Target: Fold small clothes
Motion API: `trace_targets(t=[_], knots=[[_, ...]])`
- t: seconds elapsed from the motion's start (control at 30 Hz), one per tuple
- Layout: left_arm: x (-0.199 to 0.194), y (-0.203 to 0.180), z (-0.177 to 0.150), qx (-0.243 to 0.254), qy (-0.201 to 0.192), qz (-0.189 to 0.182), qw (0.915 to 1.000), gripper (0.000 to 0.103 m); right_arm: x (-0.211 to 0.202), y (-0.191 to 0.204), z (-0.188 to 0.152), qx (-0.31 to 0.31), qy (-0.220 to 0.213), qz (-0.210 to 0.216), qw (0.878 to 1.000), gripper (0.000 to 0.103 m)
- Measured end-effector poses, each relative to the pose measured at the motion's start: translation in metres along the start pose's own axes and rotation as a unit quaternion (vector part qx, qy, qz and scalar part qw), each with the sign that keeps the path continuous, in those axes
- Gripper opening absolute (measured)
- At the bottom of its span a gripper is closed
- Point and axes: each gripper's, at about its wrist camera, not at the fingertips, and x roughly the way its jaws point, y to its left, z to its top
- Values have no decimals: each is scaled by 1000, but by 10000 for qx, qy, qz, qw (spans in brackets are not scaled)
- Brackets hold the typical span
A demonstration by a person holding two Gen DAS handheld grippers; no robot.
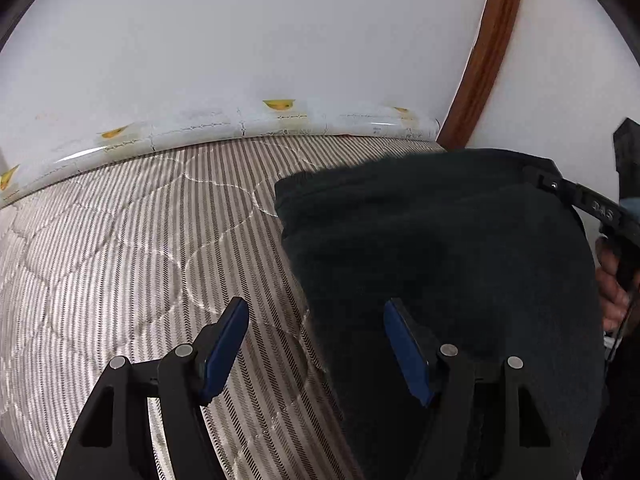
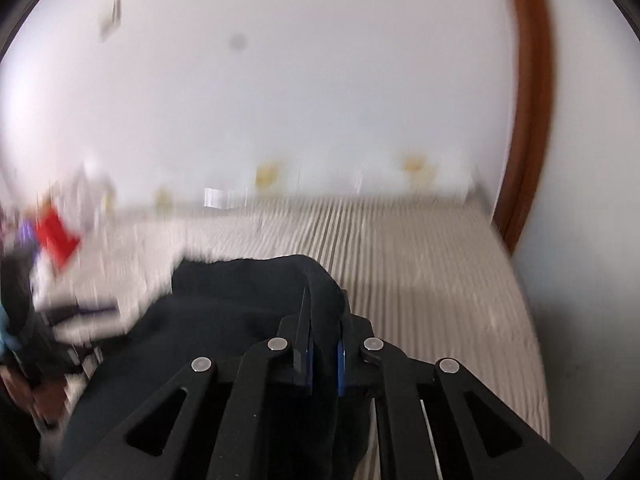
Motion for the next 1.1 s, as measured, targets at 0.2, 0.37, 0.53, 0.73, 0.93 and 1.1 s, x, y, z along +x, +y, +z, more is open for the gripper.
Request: trace_targets(t=[0.2, 0.37, 0.53, 0.73, 0.93, 1.1], knots=[[5, -3, 0, -5, 32, -40, 10000, 68, 73, -5, -26, -119, 1280, -610, 9898, 9], [-3, -6, -2, -13, 18, -79, 10000, 68, 48, -21, -19, 295, 1130, -615, 9912, 23], [-22, -15, -7, -19, -97, -158, 9998, 68, -17, -15, -23, 105, 768, -555, 9954, 32], [-50, -31, -30, 5, -194, -206, 9996, 68, -61, 5, -64, -152, 712, -121, 9973, 34], [-61, -53, -64, -10, -34, -4, 10000, 70, -52, 11, -111, -404, 1081, -421, 9924, 34], [-66, -68, -85, -150, 47, 168, 9997, 71, -65, 8, -115, -439, 1125, -759, 9898, 34]])
